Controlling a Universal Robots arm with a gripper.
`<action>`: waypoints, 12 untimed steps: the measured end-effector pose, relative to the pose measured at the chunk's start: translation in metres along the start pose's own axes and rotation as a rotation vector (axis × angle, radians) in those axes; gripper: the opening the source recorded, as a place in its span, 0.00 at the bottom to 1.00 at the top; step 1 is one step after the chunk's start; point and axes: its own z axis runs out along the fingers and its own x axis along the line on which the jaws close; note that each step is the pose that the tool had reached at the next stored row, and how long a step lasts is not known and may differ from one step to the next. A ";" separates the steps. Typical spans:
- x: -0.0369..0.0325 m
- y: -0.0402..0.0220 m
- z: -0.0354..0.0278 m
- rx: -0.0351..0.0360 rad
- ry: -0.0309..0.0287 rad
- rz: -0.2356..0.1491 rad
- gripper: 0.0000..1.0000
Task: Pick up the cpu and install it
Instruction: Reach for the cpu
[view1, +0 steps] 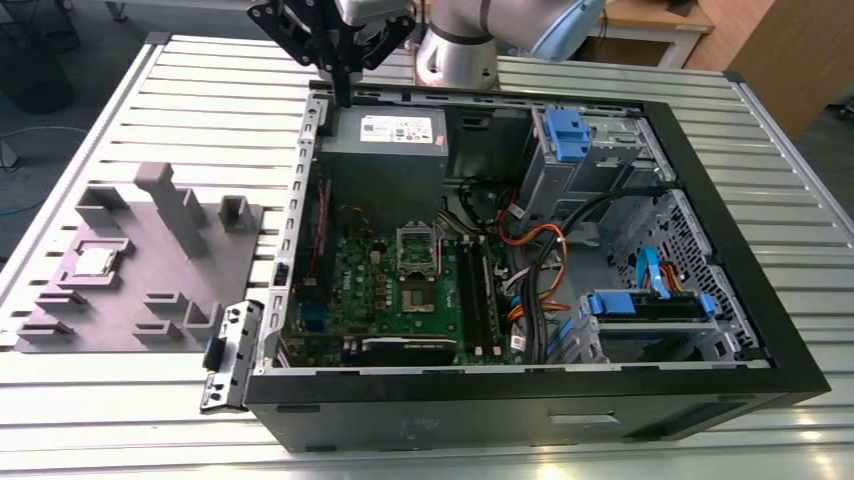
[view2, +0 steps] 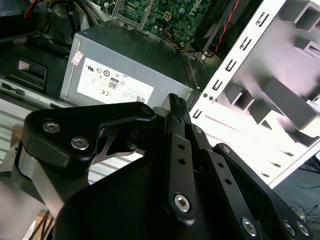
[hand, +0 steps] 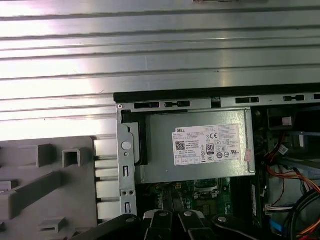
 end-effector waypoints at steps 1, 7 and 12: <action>0.0000 0.0000 0.0000 0.0000 -0.0001 0.000 0.11; 0.0003 -0.0001 0.0000 0.0000 -0.0001 0.000 0.11; 0.0012 -0.0001 -0.0001 0.0000 -0.0001 0.000 0.11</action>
